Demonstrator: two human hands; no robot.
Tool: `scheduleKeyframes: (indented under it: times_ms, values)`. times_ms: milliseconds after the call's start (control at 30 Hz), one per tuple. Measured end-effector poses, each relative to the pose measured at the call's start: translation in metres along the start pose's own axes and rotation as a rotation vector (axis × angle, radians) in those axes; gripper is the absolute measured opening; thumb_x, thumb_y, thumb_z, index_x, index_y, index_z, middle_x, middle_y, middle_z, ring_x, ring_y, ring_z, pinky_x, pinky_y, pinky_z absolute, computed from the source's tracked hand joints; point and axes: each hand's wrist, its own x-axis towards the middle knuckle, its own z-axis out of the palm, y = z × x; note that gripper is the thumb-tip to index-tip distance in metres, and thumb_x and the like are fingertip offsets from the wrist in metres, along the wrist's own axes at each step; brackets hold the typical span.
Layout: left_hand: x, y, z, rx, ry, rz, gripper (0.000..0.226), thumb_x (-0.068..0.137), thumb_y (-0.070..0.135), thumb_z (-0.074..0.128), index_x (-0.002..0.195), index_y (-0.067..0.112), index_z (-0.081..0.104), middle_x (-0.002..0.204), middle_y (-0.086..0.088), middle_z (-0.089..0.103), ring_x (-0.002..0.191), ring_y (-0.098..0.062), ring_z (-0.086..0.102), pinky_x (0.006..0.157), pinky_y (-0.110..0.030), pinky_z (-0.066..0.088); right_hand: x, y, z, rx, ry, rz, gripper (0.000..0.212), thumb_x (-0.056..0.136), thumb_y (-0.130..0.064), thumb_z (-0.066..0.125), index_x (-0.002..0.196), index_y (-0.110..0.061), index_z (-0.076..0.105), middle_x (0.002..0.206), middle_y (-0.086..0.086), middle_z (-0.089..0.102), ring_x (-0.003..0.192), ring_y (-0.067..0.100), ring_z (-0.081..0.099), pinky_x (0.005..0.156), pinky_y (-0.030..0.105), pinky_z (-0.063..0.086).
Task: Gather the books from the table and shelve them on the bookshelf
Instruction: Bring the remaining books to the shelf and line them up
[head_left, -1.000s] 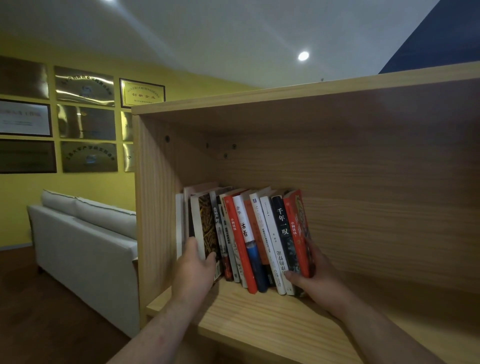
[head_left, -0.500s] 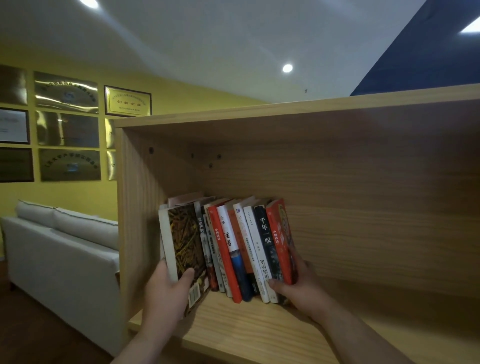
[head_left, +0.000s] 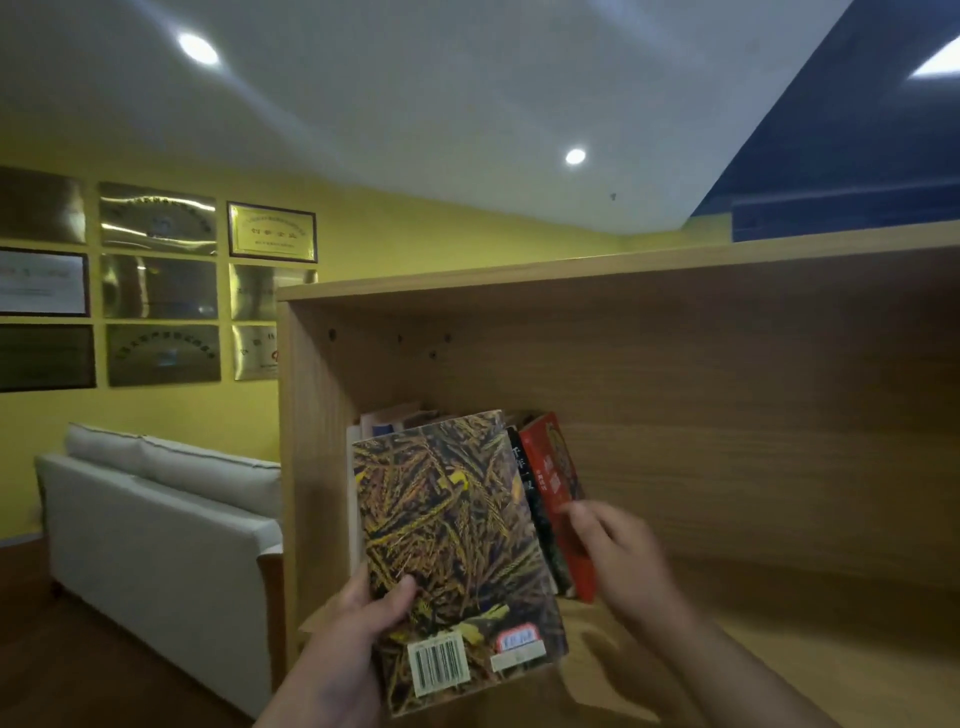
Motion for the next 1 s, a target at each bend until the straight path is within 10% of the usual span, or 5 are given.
scheduleKeyframes:
  times_ms: [167,300,500,700,1000]
  values:
    - [0.005,-0.011,0.060,0.022,-0.123,-0.096,0.048,0.074,0.015,0.070,0.120,0.023,0.060,0.111,-0.020,0.074,0.100,-0.046,0.070,0.086,-0.064,0.054,-0.030,-0.009,-0.034,0.554,-0.396,0.353,0.052,0.084,-0.032,0.076,0.129,-0.011,0.061,0.119,0.021,0.074,0.106,0.037,0.073,0.082,0.044,0.062]
    - [0.018,-0.019,0.090,0.404,-0.132,0.012,0.033,0.083,0.036,0.070,0.113,0.024,0.067,0.103,0.001,0.078,0.098,-0.022,0.074,0.090,-0.048,0.058,-0.036,0.004,-0.059,0.490,-0.146,0.345,0.049,0.072,0.004,0.084,0.116,-0.005,0.066,0.110,0.024,0.076,0.102,0.045,0.073,0.098,0.062,0.054]
    - [0.055,-0.036,0.035,1.562,-0.186,0.235,0.037,0.078,0.064,0.059,0.104,0.040,0.068,0.100,0.025,0.062,0.094,0.006,0.055,0.081,-0.018,0.047,-0.030,0.010,-0.096,0.043,0.279,0.181,0.023,0.088,-0.006,0.077,0.097,-0.026,0.069,0.084,-0.003,0.080,0.082,0.018,0.077,0.069,0.037,0.063]
    - [0.070,-0.051,0.022,1.624,-0.246,0.270,0.058,0.069,0.077,0.048,0.112,0.042,0.065,0.105,0.026,0.055,0.099,0.003,0.050,0.090,-0.024,0.046,-0.004,0.034,-0.065,-0.259,0.357,0.149,0.025,0.089,-0.005,0.071,0.082,-0.027,0.060,0.075,-0.007,0.068,0.066,0.006,0.063,0.046,0.014,0.043]
    - [0.073,-0.051,0.019,1.583,-0.240,0.279,0.052,0.066,0.082,0.045,0.104,0.049,0.060,0.105,0.028,0.051,0.102,0.005,0.046,0.092,-0.025,0.042,0.029,0.052,0.010,-0.210,0.057,0.119,0.031,0.088,-0.035,0.075,0.111,-0.046,0.057,0.094,-0.015,0.073,0.090,0.000,0.070,0.067,0.018,0.053]
